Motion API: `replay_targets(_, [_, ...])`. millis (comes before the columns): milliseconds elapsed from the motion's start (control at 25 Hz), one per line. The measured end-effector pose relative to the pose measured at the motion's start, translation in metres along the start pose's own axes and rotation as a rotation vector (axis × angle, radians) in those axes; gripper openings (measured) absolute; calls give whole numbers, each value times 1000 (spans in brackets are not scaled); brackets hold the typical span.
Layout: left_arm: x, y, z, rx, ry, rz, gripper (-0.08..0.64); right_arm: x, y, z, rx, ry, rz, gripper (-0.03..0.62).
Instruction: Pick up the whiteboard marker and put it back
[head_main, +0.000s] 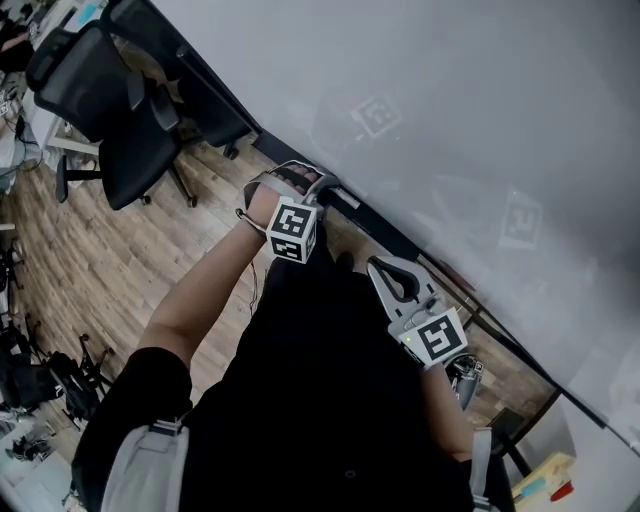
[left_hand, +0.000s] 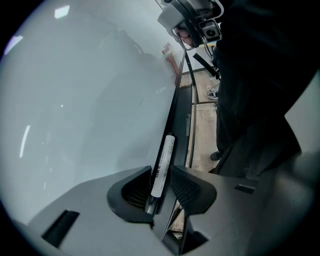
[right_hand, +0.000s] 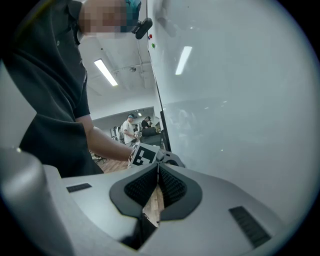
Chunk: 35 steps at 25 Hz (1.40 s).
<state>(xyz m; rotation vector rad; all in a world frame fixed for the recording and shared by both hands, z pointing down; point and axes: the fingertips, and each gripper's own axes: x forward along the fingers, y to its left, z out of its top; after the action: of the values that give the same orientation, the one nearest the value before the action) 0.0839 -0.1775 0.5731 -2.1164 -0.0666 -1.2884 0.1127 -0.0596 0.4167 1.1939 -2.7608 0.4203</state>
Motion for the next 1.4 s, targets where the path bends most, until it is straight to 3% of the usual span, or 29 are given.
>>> replay_targets(680, [9, -4, -2, 62, 60, -28, 87, 1, 3, -5, -1, -1, 7, 20])
replay_targets(1200, [-11, -11, 18, 52, -25, -25, 71, 1, 3, -6, -12, -1, 19, 20])
replay_targets(1400, [-41, -6, 28, -32, -97, 35, 69, 3, 0, -2, -15, -7, 13, 20])
